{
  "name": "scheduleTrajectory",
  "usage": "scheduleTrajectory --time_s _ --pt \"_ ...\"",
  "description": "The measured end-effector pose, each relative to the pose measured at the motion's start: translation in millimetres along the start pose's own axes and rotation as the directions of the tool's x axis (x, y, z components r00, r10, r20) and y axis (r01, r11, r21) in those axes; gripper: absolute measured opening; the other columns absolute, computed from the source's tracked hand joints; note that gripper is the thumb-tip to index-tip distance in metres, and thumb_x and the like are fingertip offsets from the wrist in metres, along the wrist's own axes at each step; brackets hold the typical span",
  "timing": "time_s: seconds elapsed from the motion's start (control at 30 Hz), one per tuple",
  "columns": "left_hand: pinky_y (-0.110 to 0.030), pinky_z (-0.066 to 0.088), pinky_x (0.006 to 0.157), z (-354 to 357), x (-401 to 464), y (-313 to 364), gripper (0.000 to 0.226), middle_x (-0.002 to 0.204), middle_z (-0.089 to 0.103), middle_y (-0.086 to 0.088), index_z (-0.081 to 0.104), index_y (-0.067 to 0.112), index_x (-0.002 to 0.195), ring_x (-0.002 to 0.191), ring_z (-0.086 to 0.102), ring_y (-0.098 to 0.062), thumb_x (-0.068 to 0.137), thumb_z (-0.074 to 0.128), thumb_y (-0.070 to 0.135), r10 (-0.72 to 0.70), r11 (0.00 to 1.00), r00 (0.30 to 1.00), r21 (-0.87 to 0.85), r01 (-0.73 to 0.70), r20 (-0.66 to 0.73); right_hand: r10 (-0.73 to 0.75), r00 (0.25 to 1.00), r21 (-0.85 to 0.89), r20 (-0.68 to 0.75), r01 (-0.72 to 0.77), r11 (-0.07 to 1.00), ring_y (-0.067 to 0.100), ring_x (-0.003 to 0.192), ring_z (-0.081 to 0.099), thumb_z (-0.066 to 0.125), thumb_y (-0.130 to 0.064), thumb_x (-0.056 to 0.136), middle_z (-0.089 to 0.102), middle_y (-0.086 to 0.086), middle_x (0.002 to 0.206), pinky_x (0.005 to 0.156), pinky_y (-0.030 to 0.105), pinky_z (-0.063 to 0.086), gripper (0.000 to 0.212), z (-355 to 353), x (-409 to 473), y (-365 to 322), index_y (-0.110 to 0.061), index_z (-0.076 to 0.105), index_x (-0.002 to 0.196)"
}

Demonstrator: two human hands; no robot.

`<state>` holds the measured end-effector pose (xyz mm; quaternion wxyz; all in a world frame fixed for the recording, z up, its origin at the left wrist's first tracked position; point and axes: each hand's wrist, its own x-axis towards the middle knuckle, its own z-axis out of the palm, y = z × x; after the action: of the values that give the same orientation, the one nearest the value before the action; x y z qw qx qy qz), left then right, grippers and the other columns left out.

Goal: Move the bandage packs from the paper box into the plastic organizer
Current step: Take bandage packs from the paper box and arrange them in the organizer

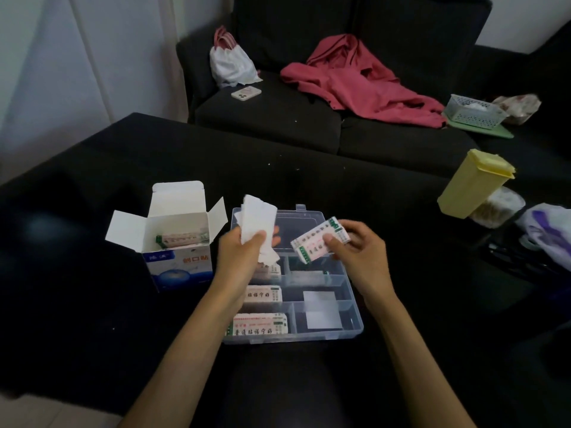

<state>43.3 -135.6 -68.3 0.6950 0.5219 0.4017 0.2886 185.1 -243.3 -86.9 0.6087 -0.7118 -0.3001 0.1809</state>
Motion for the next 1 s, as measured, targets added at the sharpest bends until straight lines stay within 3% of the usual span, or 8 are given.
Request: scheduleTrajectory --time_s 0.1,0.23,0.33,0.43,0.73,0.8,0.87,1.0 --pt "-0.021 0.053 0.070 -5.8 2.9 2.8 0.038 0.123 0.064 -0.006 0.047 0.012 0.136 0.092 0.066 -0.010 0.098 0.047 0.008 0.015 0.999 0.999 -0.036 -0.016 -0.035 -0.157 0.986 -0.149 -0.052 0.148 0.978 -0.002 0.091 0.064 0.061 -0.010 0.089 0.062 -0.012 0.101 0.069 0.013 0.054 0.044 7.5 -4.3 10.4 -0.027 0.049 0.127" --pt "-0.022 0.053 0.072 -6.3 3.5 1.0 0.040 0.121 0.065 -0.004 0.046 0.012 0.137 0.092 0.066 -0.009 0.098 0.047 0.009 0.031 0.999 0.999 -0.024 -0.031 -0.016 -0.325 0.943 -0.441 0.067 0.320 0.839 -0.002 0.094 0.061 0.061 -0.012 0.090 0.059 -0.012 0.109 0.074 0.017 0.056 0.035 17.8 -12.9 29.2 -0.025 0.054 0.121" --pt "-0.022 0.053 0.072 -8.0 4.1 -0.4 0.041 0.118 0.065 -0.003 0.045 0.012 0.139 0.091 0.066 -0.008 0.098 0.047 0.008 0.040 0.999 0.999 -0.018 -0.040 -0.005 -0.279 0.955 -0.472 0.097 0.291 0.832 -0.002 0.083 0.062 0.063 -0.016 0.089 0.057 -0.017 0.098 0.067 0.017 0.056 0.028 16.6 -15.4 34.0 -0.030 0.048 0.109" --pt "-0.022 0.053 0.070 -8.9 4.6 -0.8 0.039 0.111 0.066 -0.001 0.046 0.012 0.137 0.089 0.066 -0.007 0.098 0.047 0.008 0.034 0.999 0.999 -0.019 -0.034 -0.005 -0.207 0.974 -0.364 0.091 0.226 0.903 -0.007 0.082 0.064 0.066 -0.016 0.086 0.060 -0.017 0.090 0.065 0.016 0.056 0.026 15.3 -12.9 33.9 -0.029 0.049 0.101" --pt "-0.020 0.053 0.068 -7.7 3.6 -1.5 0.038 0.109 0.066 -0.001 0.046 0.011 0.137 0.089 0.066 -0.007 0.098 0.046 0.007 0.033 0.999 0.999 -0.018 -0.032 0.023 0.045 0.990 -0.300 0.136 -0.002 0.954 0.008 0.087 0.066 0.067 -0.016 0.085 0.064 -0.009 0.094 0.062 0.016 0.055 0.014 6.0 1.3 20.7 -0.021 0.059 0.094" --pt "-0.019 0.053 0.067 -7.1 3.0 -1.0 0.037 0.106 0.067 0.000 0.048 0.011 0.135 0.088 0.066 -0.006 0.098 0.045 0.006 0.031 0.999 0.999 -0.021 -0.030 0.026 0.074 0.991 -0.493 0.107 -0.012 0.870 0.007 0.085 0.064 0.069 -0.023 0.083 0.060 -0.011 0.091 0.062 0.017 0.054 0.013 6.7 4.4 24.6 -0.026 0.059 0.090" --pt "-0.022 0.053 0.071 -6.5 2.7 -1.0 0.037 0.105 0.067 0.001 0.048 0.011 0.134 0.088 0.066 -0.006 0.098 0.045 0.006 0.026 1.000 0.999 -0.018 -0.026 0.028 0.005 0.995 -0.694 0.098 0.065 0.717 0.007 0.083 0.061 0.071 -0.033 0.082 0.060 -0.015 0.085 0.077 0.028 0.054 0.011 9.3 4.9 30.5 -0.031 0.061 0.086" --pt "-0.026 0.053 0.080 -5.2 2.7 -1.5 0.037 0.104 0.067 0.001 0.048 0.011 0.135 0.089 0.066 -0.007 0.098 0.046 0.007 0.018 1.000 0.999 -0.013 -0.017 0.040 -0.113 0.990 -0.860 0.084 0.129 0.493 0.009 0.090 0.056 0.066 -0.043 0.084 0.068 -0.010 0.088 0.090 0.033 0.043 0.016 12.1 4.2 28.4 -0.029 0.071 0.090"
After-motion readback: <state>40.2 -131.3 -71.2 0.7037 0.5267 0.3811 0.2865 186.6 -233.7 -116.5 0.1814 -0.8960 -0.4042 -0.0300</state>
